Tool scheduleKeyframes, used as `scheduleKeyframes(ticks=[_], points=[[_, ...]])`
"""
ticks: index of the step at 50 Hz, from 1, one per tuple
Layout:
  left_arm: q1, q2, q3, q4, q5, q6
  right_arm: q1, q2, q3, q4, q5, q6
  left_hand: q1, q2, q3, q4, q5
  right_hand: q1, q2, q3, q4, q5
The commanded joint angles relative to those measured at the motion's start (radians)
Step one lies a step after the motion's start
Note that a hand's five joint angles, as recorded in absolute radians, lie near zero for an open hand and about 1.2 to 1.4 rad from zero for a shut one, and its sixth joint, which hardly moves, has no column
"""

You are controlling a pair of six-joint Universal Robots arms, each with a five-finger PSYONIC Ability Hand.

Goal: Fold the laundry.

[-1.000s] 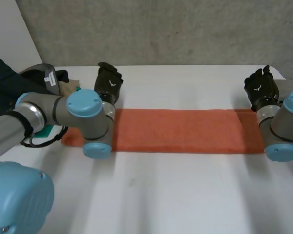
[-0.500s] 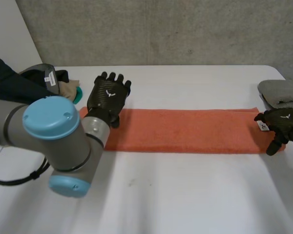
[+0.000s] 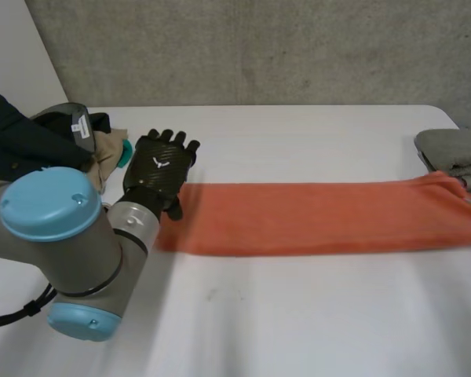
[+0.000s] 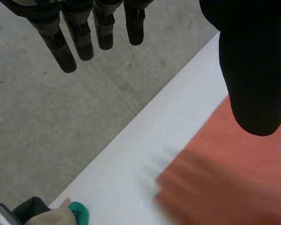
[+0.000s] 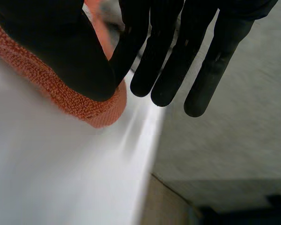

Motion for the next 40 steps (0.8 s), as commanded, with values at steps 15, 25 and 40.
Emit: scheduleKeyframes(ticks=[15, 25, 40], points=[[0.101, 0.158, -0.093, 0.000, -0.005, -0.011, 0.488, -0.178, -0.022, -0.175, -0.034, 0.070, -0.021, -0.028, -0.032, -0.026, -0.047, 0.268, 0.210, 0.203, 0.201, 0.249], [0.098, 0.178, -0.141, 0.000, 0.000, -0.009, 0.953, 0.063, -0.105, -0.286, -0.184, 0.051, -0.022, -0.029, -0.032, -0.027, -0.048, 0.268, 0.210, 0.203, 0.201, 0.249], [0.032, 0.103, -0.072, 0.012, -0.003, -0.005, 1.007, 0.063, -0.051, -0.231, -0.121, 0.168, -0.022, -0.029, -0.032, -0.027, -0.048, -0.954, -1.012, -1.018, -1.021, -0.973]])
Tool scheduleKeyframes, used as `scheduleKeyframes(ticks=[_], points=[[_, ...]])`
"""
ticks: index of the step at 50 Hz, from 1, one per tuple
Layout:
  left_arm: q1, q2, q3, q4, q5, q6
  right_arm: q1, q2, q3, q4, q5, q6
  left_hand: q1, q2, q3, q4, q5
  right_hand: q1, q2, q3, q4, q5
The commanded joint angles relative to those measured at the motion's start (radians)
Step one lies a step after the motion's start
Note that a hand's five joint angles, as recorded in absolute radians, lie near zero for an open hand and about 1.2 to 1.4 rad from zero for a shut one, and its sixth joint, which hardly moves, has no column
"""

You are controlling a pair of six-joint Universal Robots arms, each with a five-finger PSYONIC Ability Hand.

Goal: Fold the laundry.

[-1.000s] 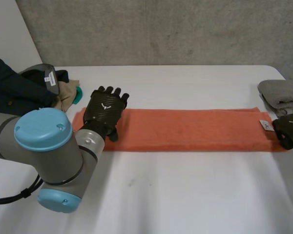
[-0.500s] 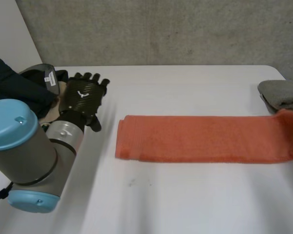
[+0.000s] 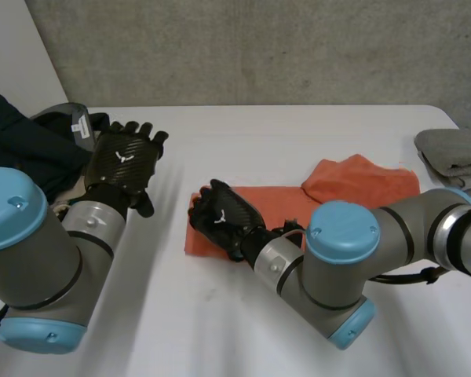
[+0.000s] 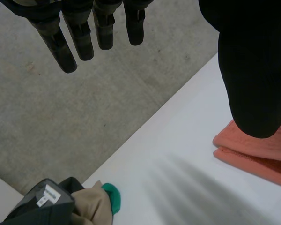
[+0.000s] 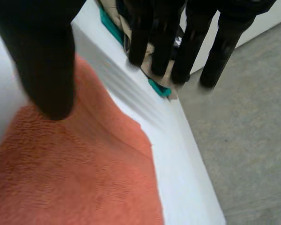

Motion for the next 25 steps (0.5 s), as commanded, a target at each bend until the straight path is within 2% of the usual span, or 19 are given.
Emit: scheduleKeyframes(ticks=[1, 9, 11, 12, 13, 21, 25], points=[[-0.051, -0.059, 0.067, 0.003, -0.002, 0.002, -0.067, -0.136, 0.085, 0.061, 0.080, 0.169, -0.022, -0.029, -0.032, -0.027, -0.048, -0.363, -0.376, -0.398, -0.388, -0.361], [-0.132, -0.150, 0.159, 0.000, -0.009, 0.003, -0.311, -0.245, 0.126, 0.117, 0.198, 0.283, -0.021, -0.028, -0.032, -0.026, -0.047, -0.363, -0.376, -0.398, -0.388, -0.361], [-0.150, -0.155, 0.163, 0.000, -0.011, 0.002, -0.330, -0.242, 0.096, 0.130, 0.208, 0.331, -0.021, -0.028, -0.032, -0.026, -0.047, -0.350, -0.364, -0.385, -0.375, -0.348], [-0.156, -0.156, 0.164, 0.000, -0.011, 0.002, -0.338, -0.233, 0.073, 0.140, 0.209, 0.361, -0.021, -0.028, -0.032, -0.026, -0.047, -0.266, -0.279, -0.300, -0.291, -0.264], [-0.161, -0.156, 0.159, 0.002, -0.009, 0.002, -0.350, -0.204, 0.023, 0.177, 0.203, 0.410, -0.021, -0.028, -0.032, -0.026, -0.047, -0.151, -0.165, -0.186, -0.177, -0.149], [-0.164, -0.158, 0.142, -0.009, -0.012, 0.000, -0.367, 0.048, -0.290, 0.439, 0.147, 0.656, -0.021, -0.028, -0.032, -0.026, -0.047, -0.107, -0.120, -0.141, -0.132, -0.105], [-0.163, -0.153, 0.122, -0.007, -0.008, -0.001, -0.368, 0.146, -0.389, 0.447, 0.163, 0.698, -0.021, -0.028, -0.032, -0.026, -0.047, -0.048, -0.061, -0.082, -0.073, -0.046]])
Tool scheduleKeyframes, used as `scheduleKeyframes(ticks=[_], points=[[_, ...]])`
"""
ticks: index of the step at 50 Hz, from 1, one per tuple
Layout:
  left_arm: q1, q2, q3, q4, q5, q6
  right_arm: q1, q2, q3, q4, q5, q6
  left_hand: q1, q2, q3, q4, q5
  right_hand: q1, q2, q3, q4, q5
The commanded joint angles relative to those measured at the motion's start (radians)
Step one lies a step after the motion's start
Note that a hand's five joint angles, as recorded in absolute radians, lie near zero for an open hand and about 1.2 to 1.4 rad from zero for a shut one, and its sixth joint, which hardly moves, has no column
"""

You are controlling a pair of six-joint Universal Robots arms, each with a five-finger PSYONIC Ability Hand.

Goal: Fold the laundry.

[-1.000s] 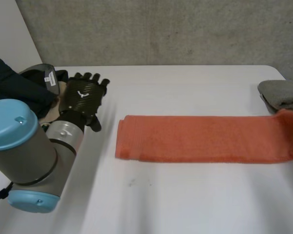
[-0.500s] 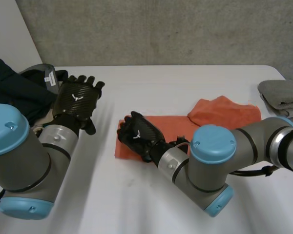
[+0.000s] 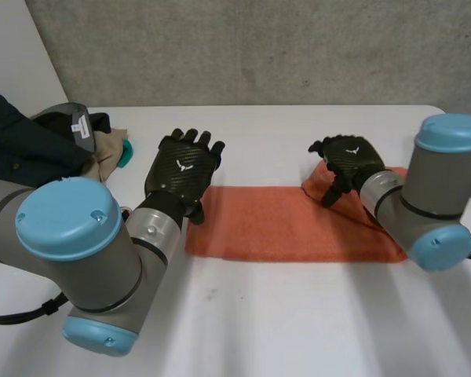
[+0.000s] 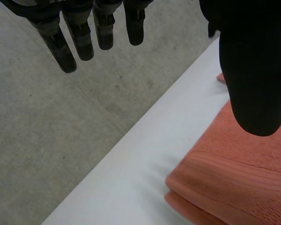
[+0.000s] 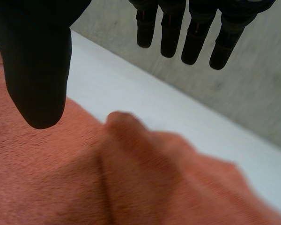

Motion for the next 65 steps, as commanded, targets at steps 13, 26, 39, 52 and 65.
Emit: scheduleKeyframes(ticks=[13, 26, 39, 52, 65], points=[[0.002, 0.019, -0.044, -0.006, 0.002, -0.002, 0.000, 0.367, -0.398, 0.094, 0.052, 0.122, -0.021, -0.028, -0.032, -0.026, -0.047, 0.358, 0.384, 0.350, 0.348, 0.339], [0.009, 0.073, -0.079, -0.005, 0.002, -0.002, 0.015, 0.269, -0.426, 0.076, 0.029, 0.125, -0.021, -0.028, -0.032, -0.026, -0.047, 1.041, 1.068, 1.033, 1.032, 1.023], [0.108, 0.199, -0.159, 0.005, 0.001, -0.002, 0.287, 0.151, -0.175, -0.094, -0.127, 0.123, -0.021, -0.028, -0.032, -0.026, -0.047, 1.041, 1.068, 1.033, 1.032, 1.023], [0.149, 0.186, -0.132, 0.008, -0.007, -0.064, 0.337, 0.073, 0.022, -0.153, -0.197, 0.073, -0.021, -0.028, -0.032, -0.026, -0.047, 1.041, 1.068, 1.033, 1.032, 1.023], [-0.006, -0.062, 0.121, 0.011, -0.001, -0.067, 0.149, -0.156, 0.261, -0.059, -0.112, 0.041, -0.022, -0.029, -0.032, -0.027, -0.048, -0.181, -0.154, -0.189, -0.190, -0.199]])
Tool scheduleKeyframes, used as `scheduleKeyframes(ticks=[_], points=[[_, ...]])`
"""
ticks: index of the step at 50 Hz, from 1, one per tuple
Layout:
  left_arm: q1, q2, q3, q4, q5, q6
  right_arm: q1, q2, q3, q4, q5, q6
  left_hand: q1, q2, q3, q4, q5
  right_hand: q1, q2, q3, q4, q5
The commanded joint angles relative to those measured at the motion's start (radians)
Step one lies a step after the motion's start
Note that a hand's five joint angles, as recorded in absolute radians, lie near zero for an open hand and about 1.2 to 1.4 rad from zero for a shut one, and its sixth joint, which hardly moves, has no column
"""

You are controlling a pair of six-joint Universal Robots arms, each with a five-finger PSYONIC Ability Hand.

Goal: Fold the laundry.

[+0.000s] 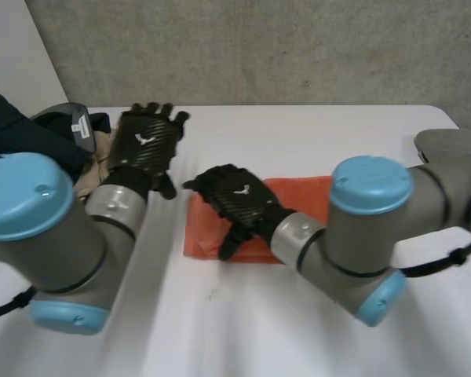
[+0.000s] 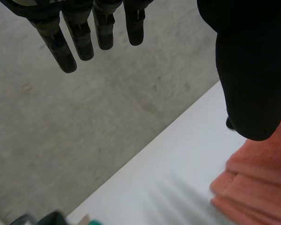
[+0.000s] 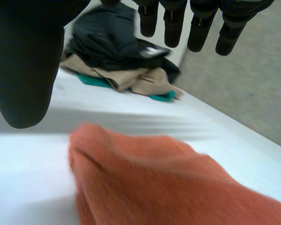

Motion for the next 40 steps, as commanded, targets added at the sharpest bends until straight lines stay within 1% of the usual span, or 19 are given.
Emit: scheduleKeyframes(ticks=[1, 4, 7, 10, 14, 16, 18, 21, 22, 24, 26, 28, 29, 30, 33, 37, 38, 40], points=[[-0.107, -0.181, 0.165, 0.000, 0.009, 0.006, -0.177, -0.120, 0.181, 0.043, 0.124, -0.026, -0.022, -0.029, -0.032, -0.027, -0.048, -0.055, -0.045, -0.044, -0.037, -0.050], [-0.123, -0.272, 0.229, -0.007, 0.013, 0.015, -0.216, -0.173, 0.270, 0.029, 0.160, -0.077, -0.022, -0.029, -0.032, -0.027, -0.048, -0.055, -0.045, -0.044, -0.037, -0.050], [-0.125, -0.357, 0.291, -0.017, 0.010, 0.021, -0.242, -0.189, 0.329, 0.001, 0.161, -0.137, -0.022, -0.029, -0.032, -0.027, -0.048, -0.055, -0.045, -0.044, -0.037, -0.050], [-0.125, -0.399, 0.322, -0.034, 0.002, 0.029, -0.271, -0.189, 0.361, -0.025, 0.168, -0.172, -0.015, -0.022, -0.026, -0.020, -0.042, -0.055, -0.045, -0.044, -0.037, -0.050], [-0.122, -0.432, 0.342, -0.082, -0.001, 0.093, -0.313, -0.177, 0.392, -0.052, 0.168, -0.221, -0.015, -0.022, -0.026, -0.020, -0.041, 0.079, 0.088, 0.089, 0.096, 0.083], [-0.113, -0.431, 0.332, -0.105, -0.004, 0.145, -0.326, -0.162, 0.398, -0.063, 0.172, -0.263, -0.015, -0.022, -0.026, -0.020, -0.041, 0.193, 0.202, 0.203, 0.210, 0.197], [-0.114, -0.429, 0.325, -0.112, -0.003, 0.162, -0.337, -0.142, 0.401, -0.074, 0.175, -0.302, -0.015, -0.022, -0.026, -0.020, -0.041, 0.319, 0.328, 0.329, 0.336, 0.323], [-0.120, -0.428, 0.306, -0.120, -0.004, 0.171, -0.356, -0.137, 0.404, -0.082, 0.180, -0.338, -0.012, -0.019, -0.023, -0.017, -0.039, 0.416, 0.426, 0.427, 0.434, 0.421], [-0.124, -0.423, 0.297, -0.119, -0.007, 0.173, -0.366, -0.137, 0.409, -0.086, 0.187, -0.353, -0.009, -0.016, -0.020, -0.014, -0.036, 0.597, 0.606, 0.607, 0.614, 0.601], [-0.128, -0.419, 0.290, -0.112, -0.017, 0.171, -0.374, -0.137, 0.412, -0.091, 0.195, -0.365, 0.006, -0.002, -0.005, 0.000, -0.021, 0.765, 0.775, 0.776, 0.783, 0.770], [-0.130, -0.410, 0.283, -0.112, -0.055, 0.174, -0.382, -0.138, 0.413, -0.097, 0.209, -0.378, 0.012, 0.004, 0.001, 0.006, -0.015, 0.888, 0.898, 0.899, 0.906, 0.893], [-0.130, -0.402, 0.282, -0.114, -0.087, 0.177, -0.385, -0.138, 0.409, -0.094, 0.217, -0.390, 0.012, 0.004, 0.001, 0.006, -0.015, 0.939, 0.948, 0.949, 0.956, 0.943], [-0.127, -0.399, 0.279, -0.117, -0.104, 0.177, -0.386, -0.137, 0.404, -0.089, 0.221, -0.399, 0.012, 0.004, 0.001, 0.006, -0.015, 1.006, 1.016, 1.016, 1.023, 1.010], [-0.124, -0.393, 0.274, -0.120, -0.127, 0.177, -0.386, -0.132, 0.401, -0.091, 0.232, -0.422, 0.009, 0.001, -0.002, 0.003, -0.018, 1.165, 1.175, 1.176, 1.183, 1.170], [-0.121, -0.379, 0.251, -0.122, -0.142, 0.176, -0.388, -0.131, 0.392, -0.091, 0.252, -0.470, 0.006, -0.002, -0.005, 0.001, -0.021, 1.167, 1.177, 1.178, 1.184, 1.172], [-0.113, -0.281, 0.175, -0.120, -0.139, 0.165, -0.385, -0.143, 0.369, -0.099, 0.299, -0.601, 0.000, -0.008, -0.011, -0.005, -0.027, 1.167, 1.177, 1.178, 1.184, 1.172], [-0.114, -0.238, 0.143, -0.116, -0.138, 0.162, -0.383, -0.145, 0.350, -0.102, 0.316, -0.665, -0.006, -0.013, -0.017, -0.011, -0.033, 1.167, 1.177, 1.178, 1.184, 1.172], [-0.114, -0.198, 0.115, -0.112, -0.139, 0.162, -0.373, -0.145, 0.324, -0.103, 0.332, -0.727, -0.009, -0.016, -0.020, -0.014, -0.036, 1.167, 1.177, 1.178, 1.184, 1.172]])
